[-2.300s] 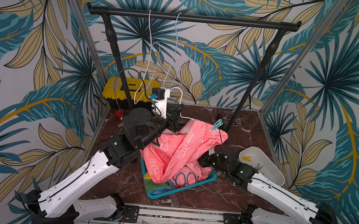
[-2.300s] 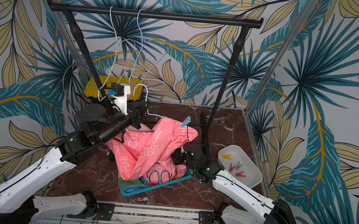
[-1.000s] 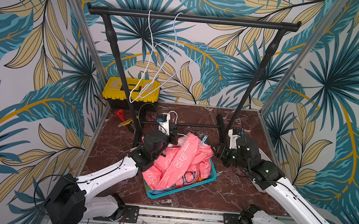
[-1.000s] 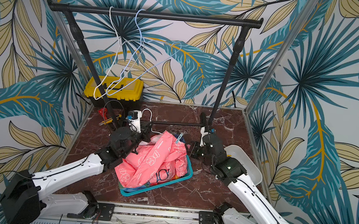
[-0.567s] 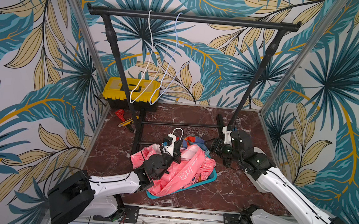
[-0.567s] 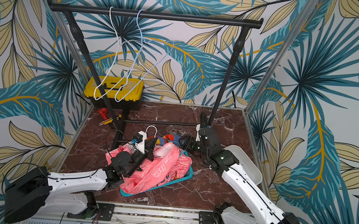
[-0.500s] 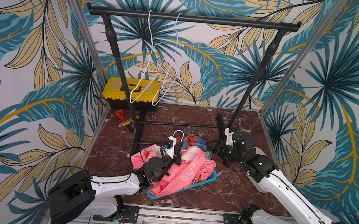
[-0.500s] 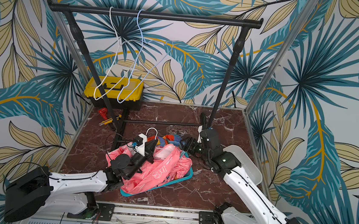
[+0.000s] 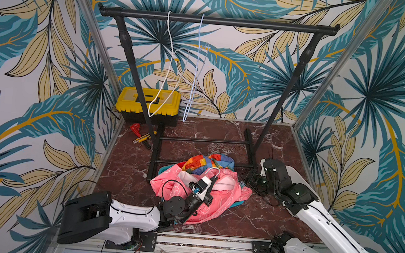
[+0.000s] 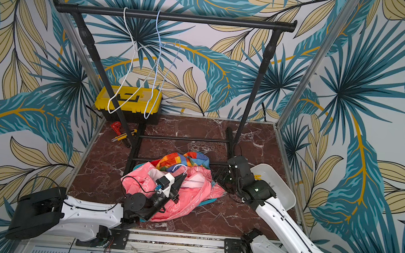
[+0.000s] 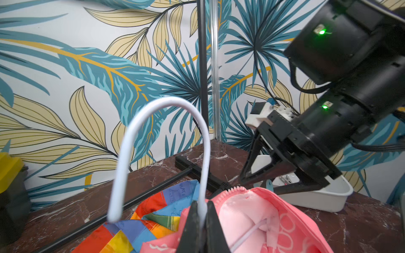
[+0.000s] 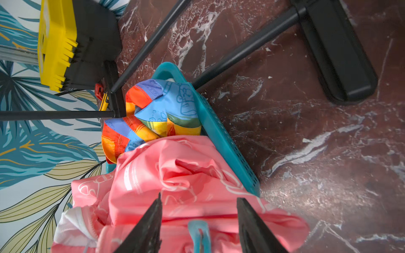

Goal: Remove the clothespins securing jackets to the hanger
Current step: Adjust the jacket in the basket.

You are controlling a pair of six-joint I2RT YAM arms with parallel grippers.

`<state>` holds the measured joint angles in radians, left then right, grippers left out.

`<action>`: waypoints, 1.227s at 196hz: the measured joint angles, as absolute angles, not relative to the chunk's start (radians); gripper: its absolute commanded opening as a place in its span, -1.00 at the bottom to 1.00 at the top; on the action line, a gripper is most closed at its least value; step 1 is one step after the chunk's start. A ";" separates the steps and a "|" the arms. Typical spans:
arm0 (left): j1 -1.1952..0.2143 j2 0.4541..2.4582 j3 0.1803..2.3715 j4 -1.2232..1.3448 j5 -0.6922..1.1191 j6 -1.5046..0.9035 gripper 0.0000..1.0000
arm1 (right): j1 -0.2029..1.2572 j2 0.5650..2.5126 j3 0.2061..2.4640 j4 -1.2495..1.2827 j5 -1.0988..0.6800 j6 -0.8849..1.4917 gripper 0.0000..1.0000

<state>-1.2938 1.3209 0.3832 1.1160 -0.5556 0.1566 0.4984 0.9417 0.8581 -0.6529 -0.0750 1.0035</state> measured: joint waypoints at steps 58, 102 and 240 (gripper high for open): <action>-1.330 1.451 0.434 1.222 -0.625 0.213 -1.00 | 0.410 0.895 0.863 -0.752 -0.142 1.043 0.05; -1.250 1.443 0.461 1.193 -0.648 0.187 -1.00 | 0.409 1.010 0.969 -0.790 -0.155 1.009 0.10; -1.018 1.340 0.479 1.054 -0.610 0.177 -1.00 | 0.649 1.195 0.930 -0.537 -0.130 0.959 -0.82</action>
<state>-1.0183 1.3396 0.4793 1.0538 -0.6098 0.1768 0.6491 1.1954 0.9302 -0.5369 -0.1299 0.9588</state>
